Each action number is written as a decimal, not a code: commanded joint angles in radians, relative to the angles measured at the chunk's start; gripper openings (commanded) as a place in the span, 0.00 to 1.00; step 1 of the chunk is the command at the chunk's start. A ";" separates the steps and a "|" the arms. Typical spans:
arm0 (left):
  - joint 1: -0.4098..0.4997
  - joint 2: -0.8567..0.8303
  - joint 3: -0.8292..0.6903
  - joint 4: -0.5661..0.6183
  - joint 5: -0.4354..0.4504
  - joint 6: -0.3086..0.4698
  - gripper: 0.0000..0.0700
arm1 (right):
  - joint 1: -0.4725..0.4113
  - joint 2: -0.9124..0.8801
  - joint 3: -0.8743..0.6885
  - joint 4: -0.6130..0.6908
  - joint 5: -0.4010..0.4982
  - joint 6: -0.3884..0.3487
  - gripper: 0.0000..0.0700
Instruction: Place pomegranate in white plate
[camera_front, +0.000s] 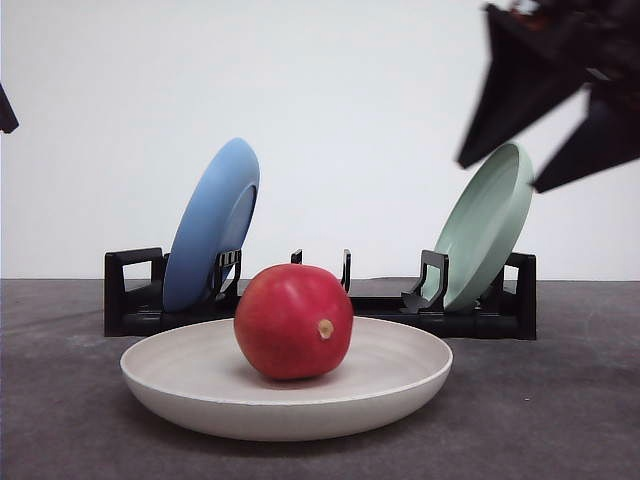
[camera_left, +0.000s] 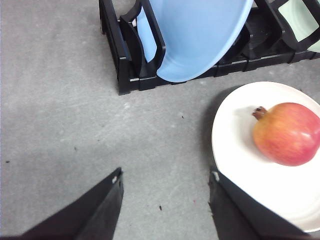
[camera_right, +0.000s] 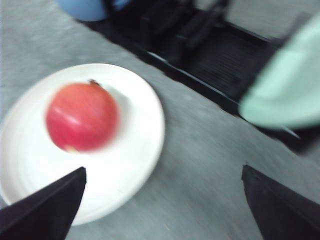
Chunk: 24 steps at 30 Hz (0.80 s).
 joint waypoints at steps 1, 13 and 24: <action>-0.002 0.006 0.014 0.004 0.005 0.002 0.45 | -0.012 -0.030 -0.031 0.011 0.003 0.016 0.88; -0.002 0.006 0.014 0.001 0.005 -0.001 0.29 | -0.039 -0.160 -0.109 0.067 0.086 0.080 0.55; -0.002 0.004 0.014 0.001 0.004 0.000 0.01 | -0.039 -0.161 -0.109 0.067 0.086 0.076 0.05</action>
